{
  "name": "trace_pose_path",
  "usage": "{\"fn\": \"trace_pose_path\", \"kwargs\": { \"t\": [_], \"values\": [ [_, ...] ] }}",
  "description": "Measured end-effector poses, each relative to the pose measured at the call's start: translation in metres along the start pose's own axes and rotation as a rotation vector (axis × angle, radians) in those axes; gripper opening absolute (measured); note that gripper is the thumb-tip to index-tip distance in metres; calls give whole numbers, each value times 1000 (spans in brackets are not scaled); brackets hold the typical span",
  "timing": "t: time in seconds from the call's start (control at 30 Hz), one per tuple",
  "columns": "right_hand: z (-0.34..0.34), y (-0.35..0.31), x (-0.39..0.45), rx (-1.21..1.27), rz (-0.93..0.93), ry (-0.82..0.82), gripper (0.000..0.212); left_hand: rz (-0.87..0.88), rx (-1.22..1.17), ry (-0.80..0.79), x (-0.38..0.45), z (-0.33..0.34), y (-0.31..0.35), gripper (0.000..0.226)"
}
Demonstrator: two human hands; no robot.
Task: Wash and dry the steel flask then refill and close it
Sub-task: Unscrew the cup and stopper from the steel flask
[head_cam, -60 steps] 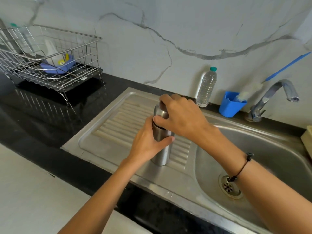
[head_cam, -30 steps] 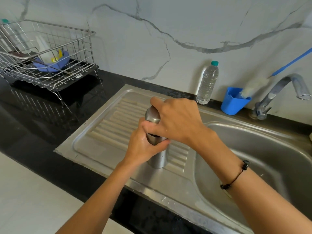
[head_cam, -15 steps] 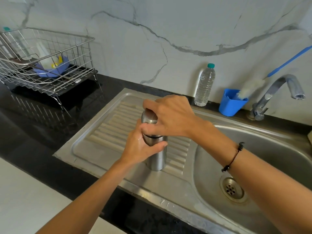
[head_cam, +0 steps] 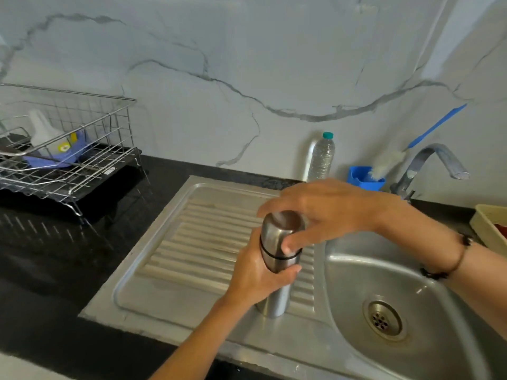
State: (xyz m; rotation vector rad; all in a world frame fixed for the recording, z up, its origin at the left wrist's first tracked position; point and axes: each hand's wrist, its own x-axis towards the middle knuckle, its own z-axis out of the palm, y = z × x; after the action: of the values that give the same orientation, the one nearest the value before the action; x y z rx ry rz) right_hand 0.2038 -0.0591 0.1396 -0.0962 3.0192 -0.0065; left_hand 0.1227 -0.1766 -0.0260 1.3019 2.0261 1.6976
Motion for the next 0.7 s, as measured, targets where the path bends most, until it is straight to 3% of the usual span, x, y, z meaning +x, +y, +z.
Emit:
{"fn": "trace_pose_path", "kwargs": {
  "t": [0.13, 0.27, 0.37, 0.43, 0.5, 0.63, 0.7],
  "values": [
    [1, -27, -2, -200, 290, 126, 82, 32, 49, -19, 2, 1, -7, 71],
    [12, -46, 4, -142, 394, 107, 50, 42, -8, -36, 3, 1, -10, 61],
    [7, -43, -1, 24, 319, 13, 22, 63, -48, -29, 3, -2, -8, 60],
    [2, -42, -6, 129, 229, -69, 37, 79, -69, -48, 1, -2, -8, 66],
    [-1, -46, -8, 175, 240, -49, 46, 74, -87, -66, 0, -2, -9, 75],
    [-2, -58, 0, -147, 478, 74, 62, 54, -64, -98, 1, -1, -10, 77],
    [1, -65, 5, -194, 474, 75, 54, 51, -83, -97, -1, -2, -9, 73]
  ]
}}
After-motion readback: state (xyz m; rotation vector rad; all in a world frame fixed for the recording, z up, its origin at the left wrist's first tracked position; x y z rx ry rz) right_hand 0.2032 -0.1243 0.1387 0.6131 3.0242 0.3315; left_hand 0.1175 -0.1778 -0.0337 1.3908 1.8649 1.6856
